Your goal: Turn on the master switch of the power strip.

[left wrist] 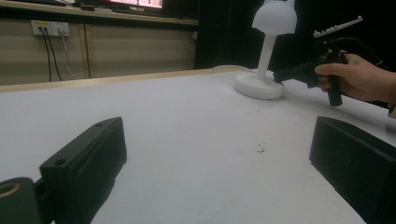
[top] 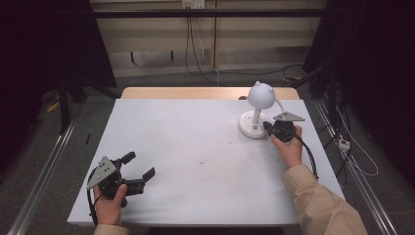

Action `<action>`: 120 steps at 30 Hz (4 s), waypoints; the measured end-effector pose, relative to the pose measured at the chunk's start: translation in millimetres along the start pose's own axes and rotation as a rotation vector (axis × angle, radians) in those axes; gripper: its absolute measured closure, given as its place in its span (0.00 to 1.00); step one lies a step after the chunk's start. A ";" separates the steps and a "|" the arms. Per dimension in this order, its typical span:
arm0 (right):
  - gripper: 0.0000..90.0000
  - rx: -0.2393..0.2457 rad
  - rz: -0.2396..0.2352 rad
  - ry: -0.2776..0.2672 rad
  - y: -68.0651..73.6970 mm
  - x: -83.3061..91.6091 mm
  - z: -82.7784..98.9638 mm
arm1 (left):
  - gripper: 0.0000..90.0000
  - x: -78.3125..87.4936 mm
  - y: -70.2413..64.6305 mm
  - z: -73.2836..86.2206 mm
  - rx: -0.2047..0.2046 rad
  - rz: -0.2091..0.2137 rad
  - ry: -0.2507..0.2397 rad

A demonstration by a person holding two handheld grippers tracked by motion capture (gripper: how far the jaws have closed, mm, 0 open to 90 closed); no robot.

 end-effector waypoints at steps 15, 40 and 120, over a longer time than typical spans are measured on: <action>1.00 0.000 0.020 -0.001 1.4 0.9 -2.7 | 0.04 0.8 0.1 -1.3 0.003 -0.007 -0.011; 0.74 -0.051 -0.042 -0.024 12.6 10.1 -10.8 | 0.04 4.2 1.3 -3.1 0.009 -0.017 -0.026; 0.12 -0.101 -0.277 -0.057 66.6 99.9 20.1 | 0.04 5.4 0.4 -1.7 0.011 -0.011 -0.009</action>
Point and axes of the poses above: each handheld gripper's, and its own axes: x roughly backward along the jaws, z roughly out of its underside, y roughly to its left, the point moved 3 cm from there along -x, roughly forward along the jaws, and after that the axes turned 10 degrees about -y, right-handed, at the moved point
